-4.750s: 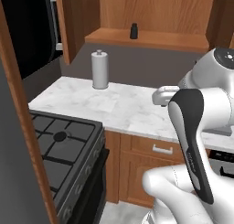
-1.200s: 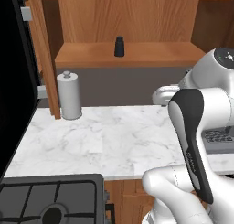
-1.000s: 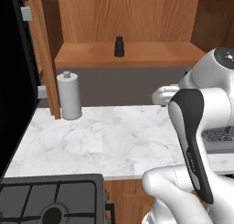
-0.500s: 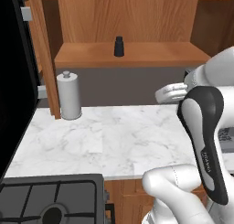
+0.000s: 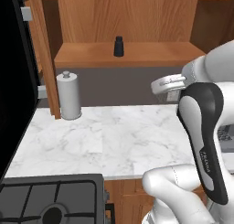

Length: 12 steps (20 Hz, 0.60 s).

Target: Move the shaker and shaker from the cabinet to the dining counter.

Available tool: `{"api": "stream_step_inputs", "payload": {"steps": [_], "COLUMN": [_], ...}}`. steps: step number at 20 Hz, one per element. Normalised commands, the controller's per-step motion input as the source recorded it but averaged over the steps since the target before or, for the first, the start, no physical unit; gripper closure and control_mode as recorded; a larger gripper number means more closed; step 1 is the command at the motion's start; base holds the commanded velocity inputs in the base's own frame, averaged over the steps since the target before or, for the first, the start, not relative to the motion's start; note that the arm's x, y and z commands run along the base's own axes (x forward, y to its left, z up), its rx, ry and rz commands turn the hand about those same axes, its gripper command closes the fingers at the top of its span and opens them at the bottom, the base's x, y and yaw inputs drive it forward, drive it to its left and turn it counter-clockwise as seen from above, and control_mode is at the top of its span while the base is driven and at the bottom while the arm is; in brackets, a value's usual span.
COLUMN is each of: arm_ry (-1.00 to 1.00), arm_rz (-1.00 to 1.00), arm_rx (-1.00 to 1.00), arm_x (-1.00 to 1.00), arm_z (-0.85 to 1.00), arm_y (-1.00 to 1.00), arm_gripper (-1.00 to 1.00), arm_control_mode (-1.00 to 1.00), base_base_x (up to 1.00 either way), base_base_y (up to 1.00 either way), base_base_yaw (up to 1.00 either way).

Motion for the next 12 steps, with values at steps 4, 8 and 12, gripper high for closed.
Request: {"api": "stream_step_inputs", "payload": {"steps": [4,8,12], "arm_ry": [-0.12,-0.10,-0.02], "arm_rz": [0.00,0.00,0.00], "arm_rx": [0.00,0.00,0.00], "arm_x": [0.17,0.15,0.30], "arm_z": [0.28,0.28,0.26], "arm_y": [0.16,0.22,0.15], "arm_gripper": [-1.00,-1.00,-1.00], "arm_control_mode": [-1.00,-1.00,-1.00], "base_base_x": [0.00,0.00,0.00], "base_base_y": [0.00,0.00,0.00], "base_base_yaw": [0.00,0.00,0.00]}}
